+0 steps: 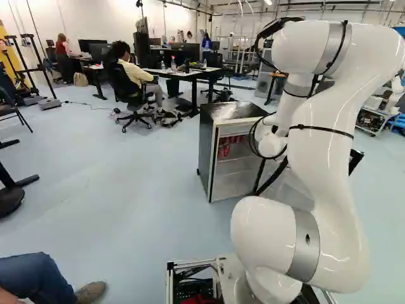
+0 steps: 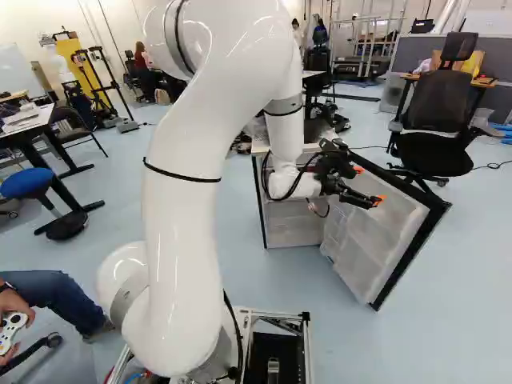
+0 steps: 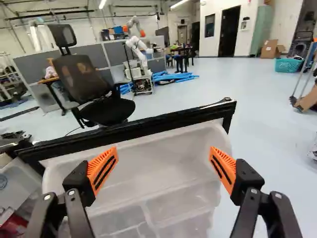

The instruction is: Grab a drink from the fridge

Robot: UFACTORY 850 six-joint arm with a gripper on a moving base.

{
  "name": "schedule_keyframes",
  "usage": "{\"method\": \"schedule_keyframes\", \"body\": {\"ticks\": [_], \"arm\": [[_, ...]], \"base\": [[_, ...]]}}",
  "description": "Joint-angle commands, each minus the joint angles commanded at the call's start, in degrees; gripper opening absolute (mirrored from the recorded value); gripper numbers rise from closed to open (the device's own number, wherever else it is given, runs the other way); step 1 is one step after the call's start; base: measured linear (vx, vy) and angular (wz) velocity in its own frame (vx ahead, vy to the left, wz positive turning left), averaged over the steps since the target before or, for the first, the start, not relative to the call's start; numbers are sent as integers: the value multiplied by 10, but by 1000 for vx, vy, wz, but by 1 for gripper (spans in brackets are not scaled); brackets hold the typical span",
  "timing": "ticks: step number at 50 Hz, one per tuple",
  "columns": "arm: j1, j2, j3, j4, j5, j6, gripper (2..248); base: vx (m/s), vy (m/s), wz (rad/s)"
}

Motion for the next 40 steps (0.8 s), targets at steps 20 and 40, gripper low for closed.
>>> {"method": "schedule_keyframes", "body": {"ticks": [20, 40], "arm": [[-12, 39, 56, -120, -7, 0, 247], [-28, 78, 110, -241, -14, 0, 247]], "base": [[0, 0, 0], [0, 0, 0]]}}
